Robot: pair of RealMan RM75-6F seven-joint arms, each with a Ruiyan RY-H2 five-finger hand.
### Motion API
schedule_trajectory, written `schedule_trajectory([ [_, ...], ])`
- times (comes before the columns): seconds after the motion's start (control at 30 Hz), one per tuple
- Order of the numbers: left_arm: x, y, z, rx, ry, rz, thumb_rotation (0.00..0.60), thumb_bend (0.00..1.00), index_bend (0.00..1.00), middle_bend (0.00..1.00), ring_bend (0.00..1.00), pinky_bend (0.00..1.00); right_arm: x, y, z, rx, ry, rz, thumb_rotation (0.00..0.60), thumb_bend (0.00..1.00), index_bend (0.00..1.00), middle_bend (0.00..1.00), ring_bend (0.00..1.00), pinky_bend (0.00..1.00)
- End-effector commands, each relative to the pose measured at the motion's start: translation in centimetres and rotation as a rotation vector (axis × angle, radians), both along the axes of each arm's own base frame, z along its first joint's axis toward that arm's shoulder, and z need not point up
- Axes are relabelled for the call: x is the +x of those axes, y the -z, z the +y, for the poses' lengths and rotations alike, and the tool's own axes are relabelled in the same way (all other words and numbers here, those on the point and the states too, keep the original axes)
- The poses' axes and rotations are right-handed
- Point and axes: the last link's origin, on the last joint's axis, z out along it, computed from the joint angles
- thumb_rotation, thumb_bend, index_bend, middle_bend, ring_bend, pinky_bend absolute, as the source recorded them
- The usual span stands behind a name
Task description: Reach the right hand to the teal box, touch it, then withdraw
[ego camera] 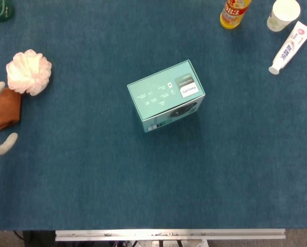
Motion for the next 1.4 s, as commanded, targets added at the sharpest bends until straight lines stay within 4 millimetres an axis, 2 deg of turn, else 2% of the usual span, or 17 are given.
schedule_trajectory([
  [0.03,0.1,0.1,0.0,-0.001,-0.001,0.001,0.6,0.2,0.06,0.0,0.0,0.17,-0.1,0.2,0.1,0.006,-0.003,-0.009,0.6,0.22,0.03,0.2,0.06,0.16],
  [0.2,0.2,0.0,-0.2,0.001,0.007,-0.01,0.6,0.2,0.06,0.0,0.0,0.17,-0.2,0.0,0.4,0.004,-0.008,-0.01,0.6,0.22,0.03,0.2,0.06,0.16],
  [0.23,0.4,-1.2,-1.4,0.033,-0.013,0.002,0.6,0.2,0.06,0.0,0.0,0.17,-0.1,0.0,0.5,0.001,-0.008,-0.013,0.6,0.22,0.03,0.2,0.06,0.16],
  [0.27,1.0,-1.6,-2.2,0.007,-0.057,0.017,0.6,0.2,0.06,0.0,0.0,0.17,-0.1,-0.1,0.5,-0.001,-0.008,-0.016,0.6,0.22,0.03,0.2,0.06,0.16],
  [0.3,0.8,-0.5,-0.6,-0.02,-0.085,0.024,0.6,0.2,0.06,0.0,0.0,0.17,-0.1,-0.2,0.6,-0.004,-0.008,-0.018,0.6,0.22,0.03,0.2,0.06,0.16],
  [0.33,0.9,-0.1,0.0,-0.013,-0.083,0.022,0.6,0.2,0.06,0.0,0.0,0.17,-0.2,-0.3,0.6,-0.007,-0.007,-0.019,0.6,0.22,0.03,0.2,0.06,0.16],
  [0.9,1.2,0.7,1.2,-0.012,-0.01,-0.008,0.6,0.2,0.06,0.0,0.0,0.17,-0.6,-0.1,0.4,0.003,0.009,-0.038,0.6,0.22,0.03,0.2,0.06,0.16],
  [1.4,1.4,1.0,1.2,-0.012,-0.003,-0.011,0.6,0.2,0.06,0.0,0.0,0.17,-0.4,-0.1,0.3,0.01,-0.011,-0.039,0.6,0.22,0.03,0.2,0.06,0.16],
])
